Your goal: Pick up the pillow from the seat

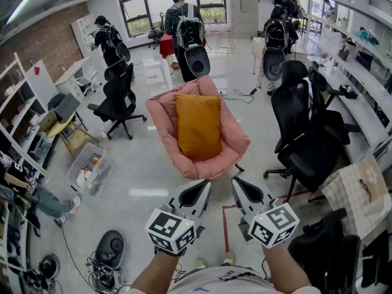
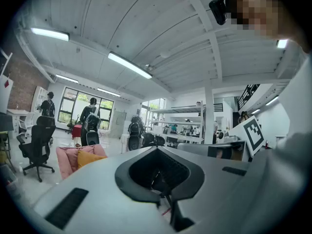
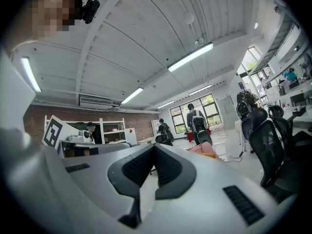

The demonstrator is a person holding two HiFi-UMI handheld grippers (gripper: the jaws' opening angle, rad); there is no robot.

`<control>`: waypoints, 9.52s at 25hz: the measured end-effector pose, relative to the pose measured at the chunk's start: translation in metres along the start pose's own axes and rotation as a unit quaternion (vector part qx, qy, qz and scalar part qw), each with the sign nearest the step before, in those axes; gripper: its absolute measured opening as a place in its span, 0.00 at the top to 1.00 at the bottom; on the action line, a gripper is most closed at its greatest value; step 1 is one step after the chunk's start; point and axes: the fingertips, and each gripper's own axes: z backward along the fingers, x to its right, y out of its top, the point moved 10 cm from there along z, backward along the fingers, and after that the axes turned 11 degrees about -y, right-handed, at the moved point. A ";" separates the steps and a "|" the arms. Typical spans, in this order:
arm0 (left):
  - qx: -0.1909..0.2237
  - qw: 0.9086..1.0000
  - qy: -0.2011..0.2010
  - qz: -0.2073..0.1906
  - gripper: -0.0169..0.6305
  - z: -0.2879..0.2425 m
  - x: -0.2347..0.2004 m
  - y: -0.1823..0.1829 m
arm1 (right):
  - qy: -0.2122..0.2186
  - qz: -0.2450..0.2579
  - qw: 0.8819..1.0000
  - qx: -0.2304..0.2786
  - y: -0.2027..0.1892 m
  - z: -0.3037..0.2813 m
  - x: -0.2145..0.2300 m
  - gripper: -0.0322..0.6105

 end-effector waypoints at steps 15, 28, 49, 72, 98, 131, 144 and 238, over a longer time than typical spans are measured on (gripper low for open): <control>0.001 1.000 0.000 0.005 0.96 -0.014 0.002 -0.009 | 0.021 -0.030 0.999 -0.004 -0.006 -0.001 0.015 0.93; -0.006 1.000 0.002 -0.004 0.96 -0.056 0.009 -0.007 | 0.021 -0.037 0.999 0.005 0.005 0.000 0.057 0.93; -0.010 1.000 0.010 0.005 0.96 -0.123 -0.039 -0.017 | 0.005 -0.049 0.999 -0.008 0.003 -0.053 0.119 0.93; -0.029 0.999 -0.016 0.015 0.96 -0.202 -0.307 -0.005 | -0.044 -0.068 0.996 -0.026 0.001 -0.318 0.152 0.93; -0.050 0.998 0.031 0.030 0.96 -0.371 -0.483 -0.026 | -0.015 -0.091 0.993 -0.071 -0.017 -0.538 0.301 0.93; -0.155 0.976 0.103 0.115 0.96 -0.611 -0.695 -0.211 | -0.084 -0.202 0.946 -0.241 -0.274 -0.846 0.598 0.64; -0.168 0.970 0.117 0.131 0.96 -0.610 -0.711 -0.226 | -0.119 -0.244 0.919 -0.285 -0.308 -0.890 0.608 0.54; 0.065 0.998 0.006 -0.007 0.96 -0.290 -0.414 0.079 | -0.009 -0.009 1.000 -0.004 0.127 -0.496 0.237 0.90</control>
